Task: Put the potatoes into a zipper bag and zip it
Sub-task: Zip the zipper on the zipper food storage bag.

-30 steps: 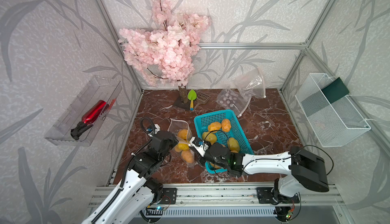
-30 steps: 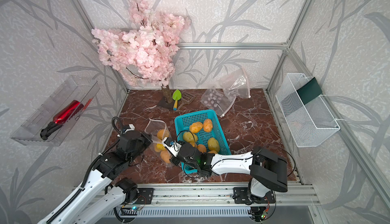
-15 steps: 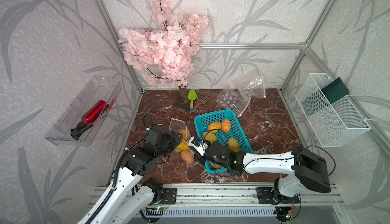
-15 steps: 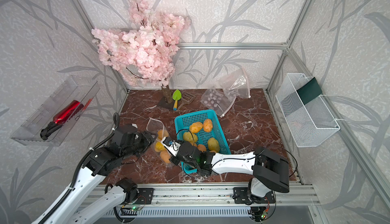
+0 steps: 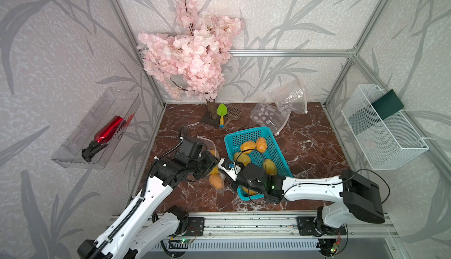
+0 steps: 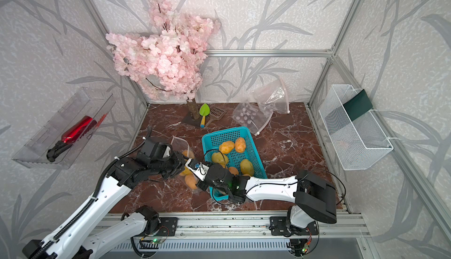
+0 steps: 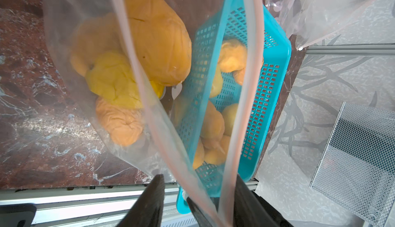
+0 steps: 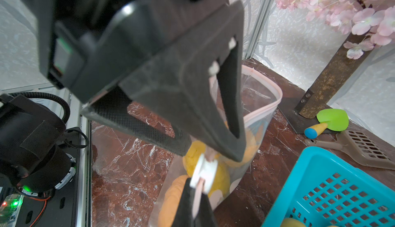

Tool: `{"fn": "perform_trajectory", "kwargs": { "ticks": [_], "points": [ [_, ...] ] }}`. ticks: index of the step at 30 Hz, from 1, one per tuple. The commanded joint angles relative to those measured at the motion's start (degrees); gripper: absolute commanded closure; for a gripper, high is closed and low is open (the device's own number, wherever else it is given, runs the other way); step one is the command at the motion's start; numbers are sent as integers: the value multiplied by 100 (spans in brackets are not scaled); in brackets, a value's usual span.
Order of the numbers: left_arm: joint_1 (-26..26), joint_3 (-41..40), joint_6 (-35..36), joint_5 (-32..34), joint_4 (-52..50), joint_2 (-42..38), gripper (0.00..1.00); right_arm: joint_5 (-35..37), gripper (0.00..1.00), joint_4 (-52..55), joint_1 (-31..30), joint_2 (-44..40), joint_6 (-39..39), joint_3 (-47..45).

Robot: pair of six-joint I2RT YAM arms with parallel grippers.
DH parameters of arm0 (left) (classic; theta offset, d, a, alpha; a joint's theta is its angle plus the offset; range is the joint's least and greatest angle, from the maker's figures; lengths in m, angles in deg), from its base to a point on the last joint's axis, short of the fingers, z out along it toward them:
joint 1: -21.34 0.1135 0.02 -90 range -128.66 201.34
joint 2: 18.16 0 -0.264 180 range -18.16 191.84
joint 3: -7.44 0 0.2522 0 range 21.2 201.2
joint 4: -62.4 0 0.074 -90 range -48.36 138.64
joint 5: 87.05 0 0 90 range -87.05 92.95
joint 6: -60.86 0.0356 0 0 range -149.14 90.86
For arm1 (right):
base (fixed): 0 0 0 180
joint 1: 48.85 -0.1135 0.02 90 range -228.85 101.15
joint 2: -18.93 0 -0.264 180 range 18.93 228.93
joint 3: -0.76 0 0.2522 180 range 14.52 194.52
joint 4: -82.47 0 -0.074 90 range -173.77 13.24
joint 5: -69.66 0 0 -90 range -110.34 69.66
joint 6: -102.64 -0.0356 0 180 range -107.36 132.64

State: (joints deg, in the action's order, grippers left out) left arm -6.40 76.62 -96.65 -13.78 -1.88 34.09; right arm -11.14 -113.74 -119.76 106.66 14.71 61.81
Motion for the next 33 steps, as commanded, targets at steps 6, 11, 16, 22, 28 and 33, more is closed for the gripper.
{"fn": "perform_trajectory", "kwargs": {
  "ticks": [6, 11, 16, 22, 28, 33],
  "points": [
    [-29, 389, 88, -17, -388, -28, 48, 48, 100, -52, 2, -63, 84, 44],
    [-27, 417, 87, -130, -256, 86, 46, 4, 100, -49, 7, -71, 74, 44],
    [-32, 435, 223, -398, -239, 272, 46, 44, 100, -26, 6, -54, 93, 59],
    [-39, 408, 413, -568, -326, 302, 59, 136, 100, -43, 3, -71, 103, 44],
    [-42, 417, 418, -700, -373, 209, 68, 323, 100, 106, 1, 24, 84, 147],
    [-41, 436, 420, -783, -423, 103, 69, 320, 100, 166, 9, 70, 84, 201]
  ]
}}
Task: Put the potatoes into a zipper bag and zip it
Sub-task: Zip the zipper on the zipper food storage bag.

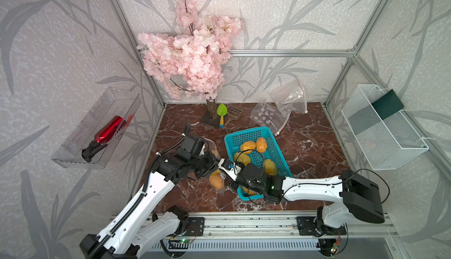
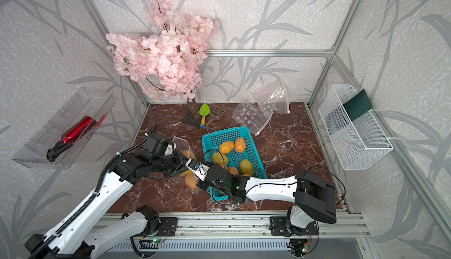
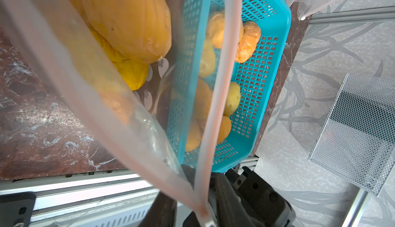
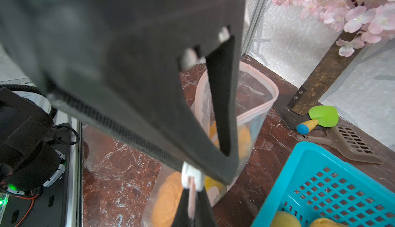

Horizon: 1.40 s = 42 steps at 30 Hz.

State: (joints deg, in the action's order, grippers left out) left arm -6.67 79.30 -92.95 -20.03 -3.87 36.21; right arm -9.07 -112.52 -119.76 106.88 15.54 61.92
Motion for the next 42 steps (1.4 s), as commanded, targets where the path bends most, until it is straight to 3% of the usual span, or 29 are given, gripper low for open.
{"fn": "perform_trajectory", "kwargs": {
  "ticks": [1, 5, 8, 16, 25, 33, 42],
  "points": [
    [-17, 167, 45, -191, -226, -131, 68, 113, 100, 45, 5, 39, 0, 191],
    [-18, 203, 65, -270, -182, -120, 70, 130, 100, 28, 7, 19, 19, 172],
    [-14, 193, 111, -282, -192, -96, 79, 111, 100, 25, 1, -1, 9, 157],
    [-15, 166, 169, -336, -163, 77, 82, 102, 100, 10, 7, -31, 9, 143],
    [39, 390, 293, -36, -400, 146, 100, 106, 100, 27, 0, -49, 38, 146],
    [215, 885, 647, 691, -759, 334, 100, -82, 100, -70, 2, -205, -16, 33],
    [601, 837, 926, 768, -566, 663, 100, -257, 100, -160, 6, -301, -82, -54]
  ]
}}
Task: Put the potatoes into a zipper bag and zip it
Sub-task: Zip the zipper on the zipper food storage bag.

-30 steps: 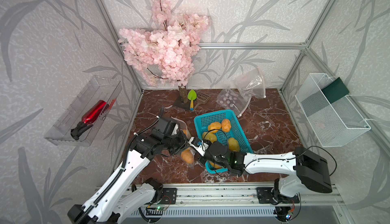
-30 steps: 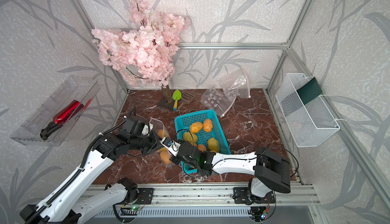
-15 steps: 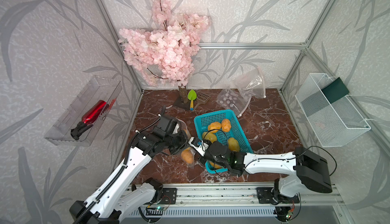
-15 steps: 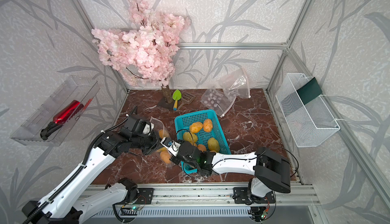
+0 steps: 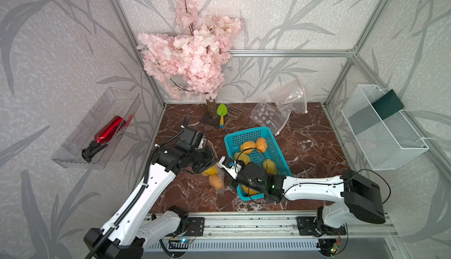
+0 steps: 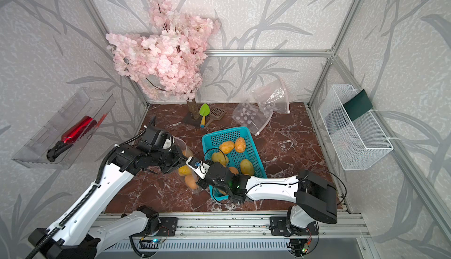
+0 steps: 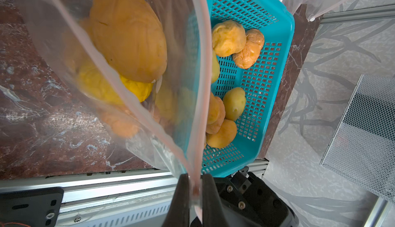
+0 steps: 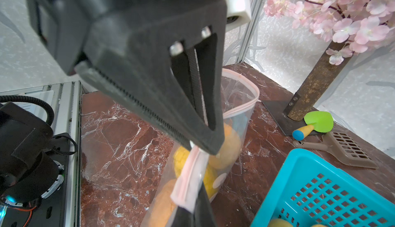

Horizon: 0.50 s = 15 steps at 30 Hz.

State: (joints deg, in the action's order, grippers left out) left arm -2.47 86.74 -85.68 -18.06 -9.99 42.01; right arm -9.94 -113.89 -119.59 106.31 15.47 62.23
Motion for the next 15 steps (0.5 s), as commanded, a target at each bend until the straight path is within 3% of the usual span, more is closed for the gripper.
{"fn": "perform_trajectory", "kwargs": {
  "ticks": [1, 8, 15],
  "points": [
    [236, 127, 240, 630, 18, 103, 100, -163, 100, -35, -17, -247, -87, -91],
    [819, 372, 638, 1545, -93, -47, 100, -195, 100, -54, -11, -325, -150, -147],
    [1496, 333, 749, 1665, -74, -263, 100, -221, 100, -70, -22, -438, -226, -230]
  ]
}}
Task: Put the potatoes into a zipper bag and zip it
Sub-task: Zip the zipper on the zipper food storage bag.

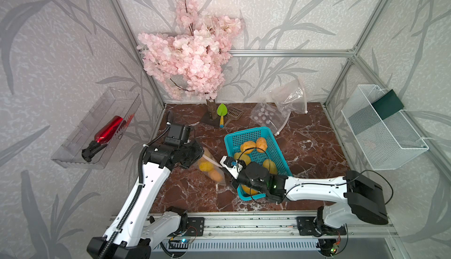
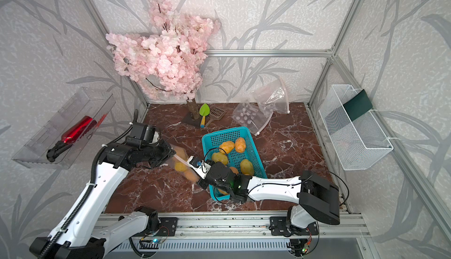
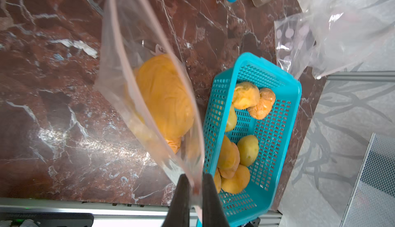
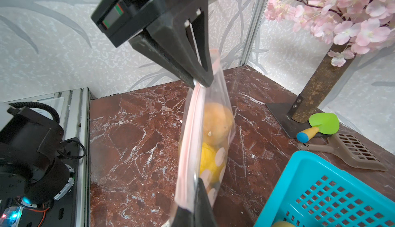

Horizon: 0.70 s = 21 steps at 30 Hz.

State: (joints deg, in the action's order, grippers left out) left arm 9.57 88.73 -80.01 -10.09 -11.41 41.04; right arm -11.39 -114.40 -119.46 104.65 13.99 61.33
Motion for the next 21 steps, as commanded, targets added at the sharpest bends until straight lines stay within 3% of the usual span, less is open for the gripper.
{"fn": "perform_trajectory", "kwargs": {
  "ticks": [1, 21],
  "points": [
    [381, 121, 193, 903, 72, -213, 100, -63, 100, -19, -37, -282, -79, -153],
    [1654, 30, 192, 1635, -121, -695, 100, 256, 100, -118, -15, -413, -156, -371]
  ]
}}
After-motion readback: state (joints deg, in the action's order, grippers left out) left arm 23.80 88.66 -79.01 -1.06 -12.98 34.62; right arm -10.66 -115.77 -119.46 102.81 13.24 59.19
